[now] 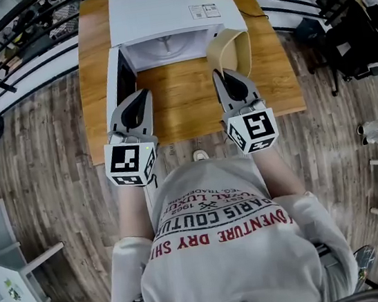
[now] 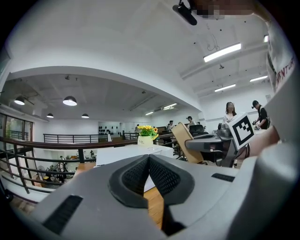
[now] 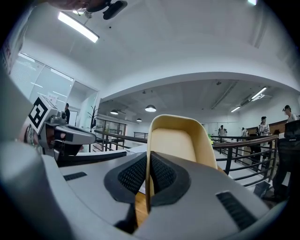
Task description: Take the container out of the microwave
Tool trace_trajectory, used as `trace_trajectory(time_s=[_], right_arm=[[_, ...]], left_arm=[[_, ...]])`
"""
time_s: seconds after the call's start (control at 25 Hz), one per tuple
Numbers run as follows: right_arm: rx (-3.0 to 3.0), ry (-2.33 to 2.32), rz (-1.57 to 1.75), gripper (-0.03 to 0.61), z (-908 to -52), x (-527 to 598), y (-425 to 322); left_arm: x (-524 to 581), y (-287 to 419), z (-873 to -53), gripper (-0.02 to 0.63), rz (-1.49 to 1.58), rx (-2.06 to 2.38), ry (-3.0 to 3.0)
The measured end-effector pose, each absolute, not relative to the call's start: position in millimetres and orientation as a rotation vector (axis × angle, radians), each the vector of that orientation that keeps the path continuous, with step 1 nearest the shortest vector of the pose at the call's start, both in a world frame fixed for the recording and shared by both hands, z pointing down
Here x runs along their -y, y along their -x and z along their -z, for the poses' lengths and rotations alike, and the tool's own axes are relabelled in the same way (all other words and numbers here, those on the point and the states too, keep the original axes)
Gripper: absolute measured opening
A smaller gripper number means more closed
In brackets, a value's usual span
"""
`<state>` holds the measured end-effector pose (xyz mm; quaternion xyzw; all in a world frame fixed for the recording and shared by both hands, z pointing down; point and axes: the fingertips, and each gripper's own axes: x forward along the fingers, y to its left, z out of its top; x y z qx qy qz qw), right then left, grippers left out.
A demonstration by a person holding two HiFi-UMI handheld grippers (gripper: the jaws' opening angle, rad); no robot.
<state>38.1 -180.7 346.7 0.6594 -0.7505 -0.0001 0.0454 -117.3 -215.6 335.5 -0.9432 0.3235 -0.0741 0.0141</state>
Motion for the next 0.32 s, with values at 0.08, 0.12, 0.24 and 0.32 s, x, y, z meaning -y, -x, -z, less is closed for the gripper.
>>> trace_trajectory(time_s=[0.08, 0.12, 0.24, 0.32], right_arm=[[2.301, -2.011, -0.014, 0.029, -349.0, 182.0, -36.7], [2.306, -2.011, -0.024, 0.029, -350.2, 182.8, -36.2], [2.325, -2.020, -0.063, 0.029, -352.0, 186.6, -37.2], [2.336, -2.027, -0.088, 0.029, -352.4, 189.6, -38.8]], left_arm=[[213.1, 114.5, -335.6, 0.015, 0.239, -0.975, 2.926], [212.8, 113.5, -335.6, 0.015, 0.242, -0.964, 2.924], [217.1, 112.6, -335.0, 0.015, 0.233, -0.971, 2.933], [221.3, 113.2, -334.4, 0.016, 0.223, -0.984, 2.939]])
